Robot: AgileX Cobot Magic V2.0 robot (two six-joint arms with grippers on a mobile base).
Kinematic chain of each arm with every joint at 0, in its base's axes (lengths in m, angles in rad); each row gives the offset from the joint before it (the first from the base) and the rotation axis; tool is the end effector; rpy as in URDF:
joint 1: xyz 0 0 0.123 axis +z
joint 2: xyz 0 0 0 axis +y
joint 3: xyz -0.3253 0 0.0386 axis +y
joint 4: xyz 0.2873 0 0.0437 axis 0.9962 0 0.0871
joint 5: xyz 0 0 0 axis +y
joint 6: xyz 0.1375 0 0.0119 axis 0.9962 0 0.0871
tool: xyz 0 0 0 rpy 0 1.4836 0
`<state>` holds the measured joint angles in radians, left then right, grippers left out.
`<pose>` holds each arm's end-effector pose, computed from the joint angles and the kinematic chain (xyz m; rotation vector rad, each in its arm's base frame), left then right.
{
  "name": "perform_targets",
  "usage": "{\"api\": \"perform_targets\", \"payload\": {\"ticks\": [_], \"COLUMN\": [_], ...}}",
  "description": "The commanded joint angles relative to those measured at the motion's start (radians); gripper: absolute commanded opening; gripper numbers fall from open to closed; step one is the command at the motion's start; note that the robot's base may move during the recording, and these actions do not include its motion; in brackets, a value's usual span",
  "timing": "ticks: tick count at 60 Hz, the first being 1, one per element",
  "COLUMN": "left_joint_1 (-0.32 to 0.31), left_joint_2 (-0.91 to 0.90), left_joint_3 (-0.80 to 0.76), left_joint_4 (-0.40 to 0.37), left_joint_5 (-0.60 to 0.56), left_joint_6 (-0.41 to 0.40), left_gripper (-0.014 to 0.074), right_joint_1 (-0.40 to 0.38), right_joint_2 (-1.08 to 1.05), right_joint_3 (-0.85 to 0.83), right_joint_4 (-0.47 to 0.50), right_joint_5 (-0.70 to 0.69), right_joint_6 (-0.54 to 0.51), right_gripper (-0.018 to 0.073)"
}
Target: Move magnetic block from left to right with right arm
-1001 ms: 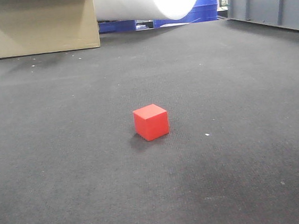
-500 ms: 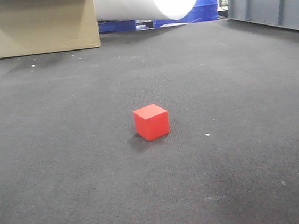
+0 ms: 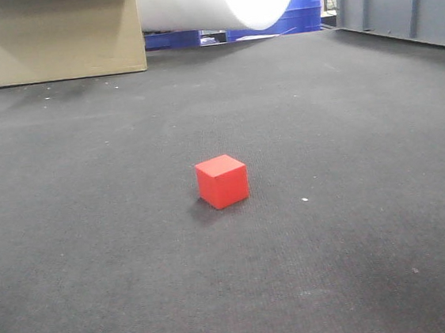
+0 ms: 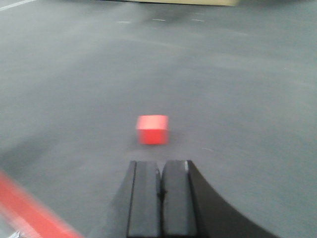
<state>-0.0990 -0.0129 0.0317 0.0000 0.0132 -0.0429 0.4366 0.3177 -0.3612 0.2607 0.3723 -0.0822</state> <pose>0.0996 -0.0099 0.2032 0.0425 1.5161 -0.1136 0.1050 0.0633 0.2860 -0.3182 1.8013 0.5089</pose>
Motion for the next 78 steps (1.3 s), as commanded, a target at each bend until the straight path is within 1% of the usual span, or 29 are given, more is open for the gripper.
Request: {"api": "perform_targets", "payload": {"ticks": [1,5,9,10,14,19,24,34,78], "left_joint_1": [0.001,0.001,0.001,0.001,0.001,0.001,0.001,0.001,0.001], "left_joint_2": [-0.012,-0.012,-0.012,-0.012,-0.012,-0.012,-0.010,-0.010,-0.010], "left_joint_3": [0.009,0.009,0.009,0.009,0.009,0.009,0.009,0.009,0.009], "left_joint_4": [0.000,0.000,0.000,0.000,0.000,0.000,0.000,0.000,0.000], "left_joint_5": [-0.090,-0.090,-0.090,-0.090,-0.090,-0.090,-0.090,-0.090,-0.090], "left_joint_6": [-0.004,-0.004,-0.004,-0.004,-0.004,-0.004,-0.004,-0.004,-0.004], "left_gripper": [-0.0116,-0.0116,-0.0116,-0.0116,-0.0116,-0.0116,-0.0116,-0.0116,-0.0116], "right_joint_1": [-0.121,-0.215,-0.292,-0.331,-0.400,-0.461,-0.497,-0.513,-0.513], "right_joint_2": [-0.032,-0.082,-0.137,-0.171,-0.238,-0.312,-0.347,-0.346,-0.346], "right_joint_3": [0.005,0.051,0.105,0.128,0.186,0.253,0.310,0.388,0.386], "right_joint_4": [-0.035,-0.059,-0.077,-0.083,-0.102,-0.128,-0.152,-0.168,-0.177], "right_joint_5": [-0.092,-0.118,-0.145,-0.161,-0.197,-0.242,-0.294,-0.384,-0.391], "right_joint_6": [0.013,0.021,0.033,0.042,0.069,0.107,0.130,0.133,0.132], "right_gripper": [0.0067,0.0067,0.0067,0.0067,0.0067,0.0067,0.0067,0.0067,0.0067]}}
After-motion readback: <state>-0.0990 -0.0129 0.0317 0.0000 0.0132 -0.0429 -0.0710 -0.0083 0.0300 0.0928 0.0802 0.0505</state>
